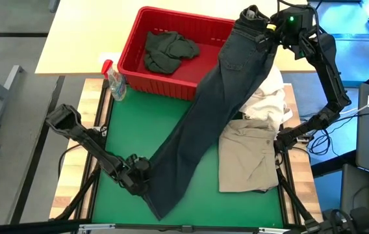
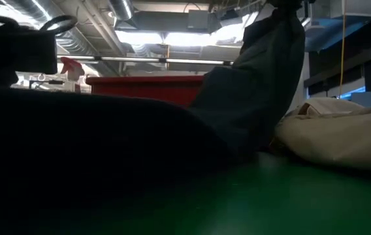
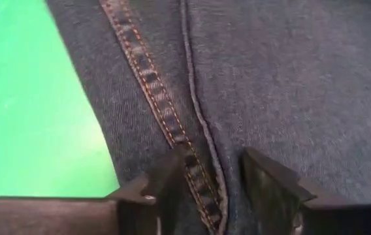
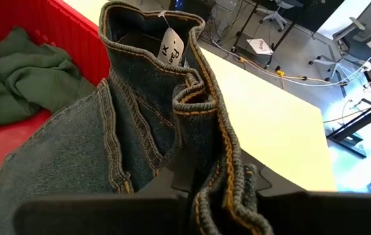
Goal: Fold Laundry from Bin
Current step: Fold the blue pants
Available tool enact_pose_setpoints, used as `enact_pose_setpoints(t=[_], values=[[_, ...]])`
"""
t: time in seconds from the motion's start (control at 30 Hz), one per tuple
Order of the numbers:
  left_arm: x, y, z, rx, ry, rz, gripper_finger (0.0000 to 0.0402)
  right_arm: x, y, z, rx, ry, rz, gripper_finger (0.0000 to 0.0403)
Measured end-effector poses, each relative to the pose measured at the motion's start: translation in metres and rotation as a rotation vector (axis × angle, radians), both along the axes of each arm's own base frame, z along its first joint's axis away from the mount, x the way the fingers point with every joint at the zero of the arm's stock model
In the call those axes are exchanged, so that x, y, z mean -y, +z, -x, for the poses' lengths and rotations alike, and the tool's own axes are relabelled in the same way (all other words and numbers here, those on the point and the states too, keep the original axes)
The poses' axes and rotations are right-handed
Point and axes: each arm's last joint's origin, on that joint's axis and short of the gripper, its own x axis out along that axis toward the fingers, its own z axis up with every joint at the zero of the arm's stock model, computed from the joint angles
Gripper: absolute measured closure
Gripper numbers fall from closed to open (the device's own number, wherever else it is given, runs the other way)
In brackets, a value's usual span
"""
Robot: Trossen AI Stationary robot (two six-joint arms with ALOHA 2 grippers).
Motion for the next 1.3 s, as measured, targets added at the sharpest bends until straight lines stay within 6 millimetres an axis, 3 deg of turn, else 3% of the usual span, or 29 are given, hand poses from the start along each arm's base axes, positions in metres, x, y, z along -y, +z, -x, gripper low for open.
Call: enact_pose_setpoints(t=[0.3, 0.57, 0.9, 1.17, 1.3], values=[[0.007, 0.014, 0.002, 0.022, -0.032, 0.12, 0.0391, 0.0, -0.001, 0.001, -0.036, -0.013, -0.003, 0.0357], [0.037, 0.053, 0.029, 0.112, 0.037, 0.206, 0.0398, -0.001, -0.003, 0.004, -0.094, -0.051, -0.011, 0.0357], [0.056, 0.036, 0.084, 0.013, 0.235, 0.175, 0.04, -0.002, -0.003, 0.004, -0.1, -0.047, -0.011, 0.0357], [0.052, 0.028, 0.087, -0.052, 0.236, 0.09, 0.0385, -0.002, -0.003, 0.004, -0.108, -0.044, -0.01, 0.0357], [0.047, 0.054, 0.08, -0.023, 0.169, 0.036, 0.0394, -0.002, -0.003, 0.004, -0.12, -0.038, -0.008, 0.0357]])
